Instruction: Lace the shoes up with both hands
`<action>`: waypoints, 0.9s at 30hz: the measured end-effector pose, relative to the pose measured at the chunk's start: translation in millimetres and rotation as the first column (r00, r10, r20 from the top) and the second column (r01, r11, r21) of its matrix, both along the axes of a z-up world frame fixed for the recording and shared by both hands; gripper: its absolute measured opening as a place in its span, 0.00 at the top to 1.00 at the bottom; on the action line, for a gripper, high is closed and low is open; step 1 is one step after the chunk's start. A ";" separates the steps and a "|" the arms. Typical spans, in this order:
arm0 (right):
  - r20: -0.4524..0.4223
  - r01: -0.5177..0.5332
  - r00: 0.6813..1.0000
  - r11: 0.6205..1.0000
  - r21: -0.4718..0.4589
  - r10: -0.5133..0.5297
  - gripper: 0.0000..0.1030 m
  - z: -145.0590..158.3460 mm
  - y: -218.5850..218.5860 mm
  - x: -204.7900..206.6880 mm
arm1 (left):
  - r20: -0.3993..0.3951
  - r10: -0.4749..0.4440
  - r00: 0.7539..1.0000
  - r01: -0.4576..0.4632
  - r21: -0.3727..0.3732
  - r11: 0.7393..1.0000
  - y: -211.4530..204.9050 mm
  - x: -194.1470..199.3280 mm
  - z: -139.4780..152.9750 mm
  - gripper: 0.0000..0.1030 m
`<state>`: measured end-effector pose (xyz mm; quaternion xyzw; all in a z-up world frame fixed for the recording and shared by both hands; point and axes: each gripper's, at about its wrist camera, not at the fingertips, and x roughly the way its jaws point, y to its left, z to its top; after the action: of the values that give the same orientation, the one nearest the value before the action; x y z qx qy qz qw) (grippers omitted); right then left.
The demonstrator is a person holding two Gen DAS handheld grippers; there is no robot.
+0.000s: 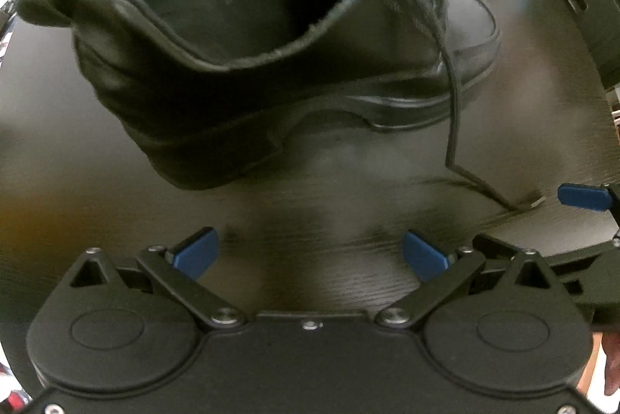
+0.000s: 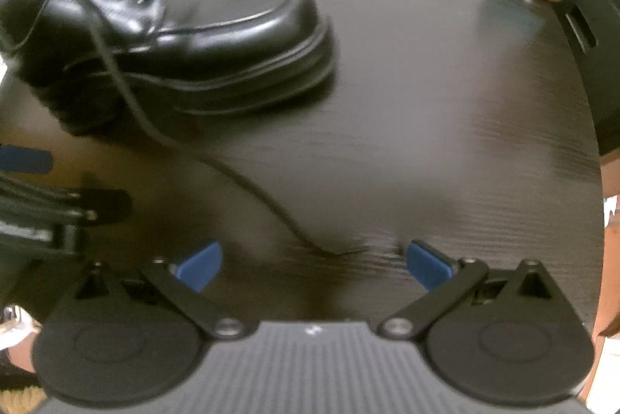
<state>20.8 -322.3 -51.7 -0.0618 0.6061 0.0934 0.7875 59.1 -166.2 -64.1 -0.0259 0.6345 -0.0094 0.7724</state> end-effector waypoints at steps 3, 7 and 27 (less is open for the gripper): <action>-0.003 -0.021 1.000 1.000 -0.009 0.021 0.01 -2.3 6.6 -3.4 | -0.008 0.004 1.000 -0.004 -0.004 1.000 0.1 2.5 -3.4 0.00; -0.012 -0.028 1.000 1.000 -0.015 0.027 0.01 -5.7 11.8 -5.7 | -0.024 0.001 1.000 -0.001 0.013 1.000 -0.2 3.0 -11.5 0.00; -0.017 -0.064 0.998 0.998 -0.024 0.063 0.01 -15.1 33.2 -15.4 | 0.007 -0.029 1.000 0.028 0.070 0.997 8.9 -42.9 -19.1 0.00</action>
<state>5.4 -289.1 -66.8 -0.0901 0.6111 0.1114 0.7785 16.1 -157.4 -83.2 0.0101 0.6316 0.0017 0.7752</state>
